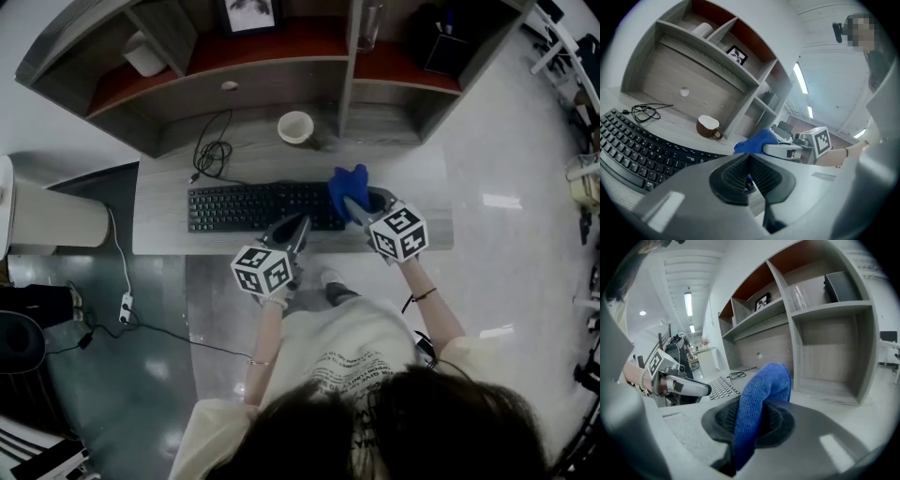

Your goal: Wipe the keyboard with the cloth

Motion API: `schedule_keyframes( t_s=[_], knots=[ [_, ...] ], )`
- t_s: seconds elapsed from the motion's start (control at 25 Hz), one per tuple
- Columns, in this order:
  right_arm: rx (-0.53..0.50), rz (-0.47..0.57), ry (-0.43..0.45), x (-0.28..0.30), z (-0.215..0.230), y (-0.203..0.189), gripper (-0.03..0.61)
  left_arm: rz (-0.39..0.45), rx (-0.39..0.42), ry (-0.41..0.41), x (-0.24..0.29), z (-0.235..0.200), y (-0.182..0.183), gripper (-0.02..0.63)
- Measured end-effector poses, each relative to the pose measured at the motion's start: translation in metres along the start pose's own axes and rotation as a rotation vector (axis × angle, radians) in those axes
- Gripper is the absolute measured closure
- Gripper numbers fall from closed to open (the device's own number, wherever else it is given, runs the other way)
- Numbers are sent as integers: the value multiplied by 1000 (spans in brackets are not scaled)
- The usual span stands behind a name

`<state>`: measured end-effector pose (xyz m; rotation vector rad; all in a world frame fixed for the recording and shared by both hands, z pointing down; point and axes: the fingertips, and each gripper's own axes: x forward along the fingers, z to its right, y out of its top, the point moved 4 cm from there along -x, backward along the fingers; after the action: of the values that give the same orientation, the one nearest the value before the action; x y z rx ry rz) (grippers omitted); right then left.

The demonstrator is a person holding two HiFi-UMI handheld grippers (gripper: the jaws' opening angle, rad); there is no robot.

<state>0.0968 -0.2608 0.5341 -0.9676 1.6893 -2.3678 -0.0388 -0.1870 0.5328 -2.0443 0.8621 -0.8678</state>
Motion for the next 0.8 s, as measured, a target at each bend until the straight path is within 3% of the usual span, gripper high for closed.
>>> schedule_keyframes(
  t_s=[0.8],
  knots=[
    [119, 10, -177, 32, -25, -3, 520, -106, -10, -140, -14, -52, 9, 626]
  ],
)
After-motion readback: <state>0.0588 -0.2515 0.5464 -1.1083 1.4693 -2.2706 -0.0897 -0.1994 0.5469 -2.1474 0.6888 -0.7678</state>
